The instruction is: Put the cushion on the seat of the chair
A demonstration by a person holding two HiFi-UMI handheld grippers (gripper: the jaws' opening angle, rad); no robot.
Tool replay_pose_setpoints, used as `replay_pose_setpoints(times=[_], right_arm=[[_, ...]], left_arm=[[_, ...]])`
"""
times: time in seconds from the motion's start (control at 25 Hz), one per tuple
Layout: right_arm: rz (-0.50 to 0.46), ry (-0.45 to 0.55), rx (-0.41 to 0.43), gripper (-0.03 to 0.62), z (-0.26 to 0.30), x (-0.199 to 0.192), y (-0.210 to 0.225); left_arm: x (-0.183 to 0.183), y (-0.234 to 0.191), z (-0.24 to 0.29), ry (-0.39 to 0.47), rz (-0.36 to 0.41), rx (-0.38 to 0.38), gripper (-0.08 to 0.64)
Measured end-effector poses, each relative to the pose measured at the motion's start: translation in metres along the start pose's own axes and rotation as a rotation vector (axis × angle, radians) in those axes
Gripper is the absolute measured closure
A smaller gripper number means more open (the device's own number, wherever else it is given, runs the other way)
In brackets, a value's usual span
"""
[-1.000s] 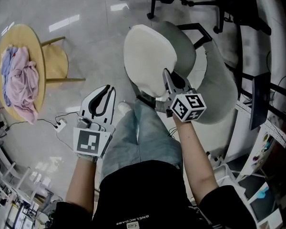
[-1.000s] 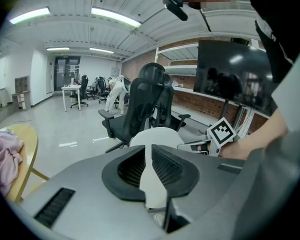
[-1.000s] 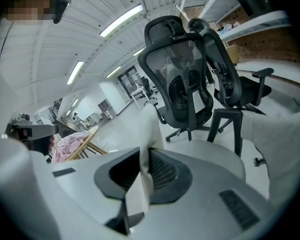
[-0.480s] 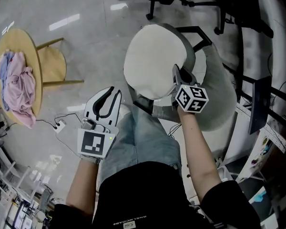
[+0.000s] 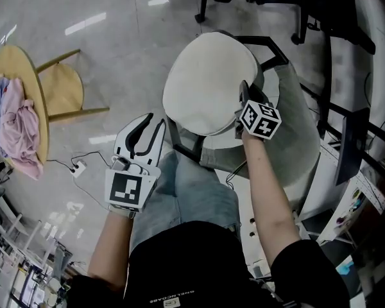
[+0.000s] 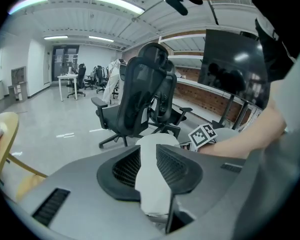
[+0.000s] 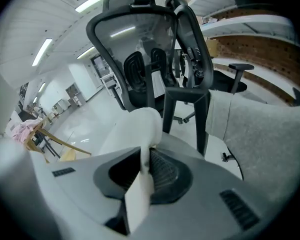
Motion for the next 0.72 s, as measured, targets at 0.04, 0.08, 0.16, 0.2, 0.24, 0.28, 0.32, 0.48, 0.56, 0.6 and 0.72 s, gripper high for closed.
replay_pose_setpoints(times=[0.04, 0.08, 0.16, 0.2, 0.24, 0.28, 0.32, 0.48, 0.56, 0.6, 0.72], right_arm=[[0.002, -0.008, -0.008, 0.540, 0.005, -0.003, 0.005], [0.002, -0.016, -0.016, 0.538, 0.010, -0.005, 0.010], [0.002, -0.031, -0.034, 0.538, 0.020, -0.011, 0.020], [0.002, -0.040, -0.045, 0.537, 0.025, -0.013, 0.025], [0.006, -0.050, -0.057, 0.537, 0.030, -0.016, 0.030], [0.012, -0.060, -0.069, 0.535, 0.036, -0.020, 0.035], [0.020, -0.071, -0.079, 0.535, 0.041, -0.024, 0.039], [0.039, -0.104, -0.104, 0.534, 0.059, -0.035, 0.054], [0.042, -0.117, -0.111, 0.531, 0.068, -0.038, 0.059], [0.042, -0.124, -0.117, 0.529, 0.072, -0.040, 0.062], [0.046, -0.144, -0.135, 0.523, 0.081, -0.045, 0.069]], left_arm=[[-0.001, -0.001, 0.004, -0.005, 0.001, 0.000, 0.466], [-0.003, -0.001, 0.008, -0.012, 0.000, 0.000, 0.465], [-0.005, -0.003, 0.015, -0.022, -0.002, -0.001, 0.465], [-0.006, -0.005, 0.018, -0.023, -0.002, 0.001, 0.465], [-0.007, -0.007, 0.022, -0.022, -0.001, 0.003, 0.465], [-0.008, -0.010, 0.025, -0.022, -0.003, 0.006, 0.465], [-0.009, -0.011, 0.028, -0.024, -0.008, 0.007, 0.463], [-0.014, -0.014, 0.035, -0.036, -0.020, 0.010, 0.457], [-0.018, -0.015, 0.038, -0.041, -0.024, 0.014, 0.456], [-0.020, -0.015, 0.038, -0.043, -0.026, 0.016, 0.456], [-0.026, -0.014, 0.039, -0.054, -0.042, 0.022, 0.456]])
Point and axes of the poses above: the fingertips, and each gripper's own axes: z forward along the fingers, y to its right, x out of its top, the point moved 1 cm from there along -z, backward along the fingers, and after that the axes turned 1 degree about z, right-handed, at the moved point
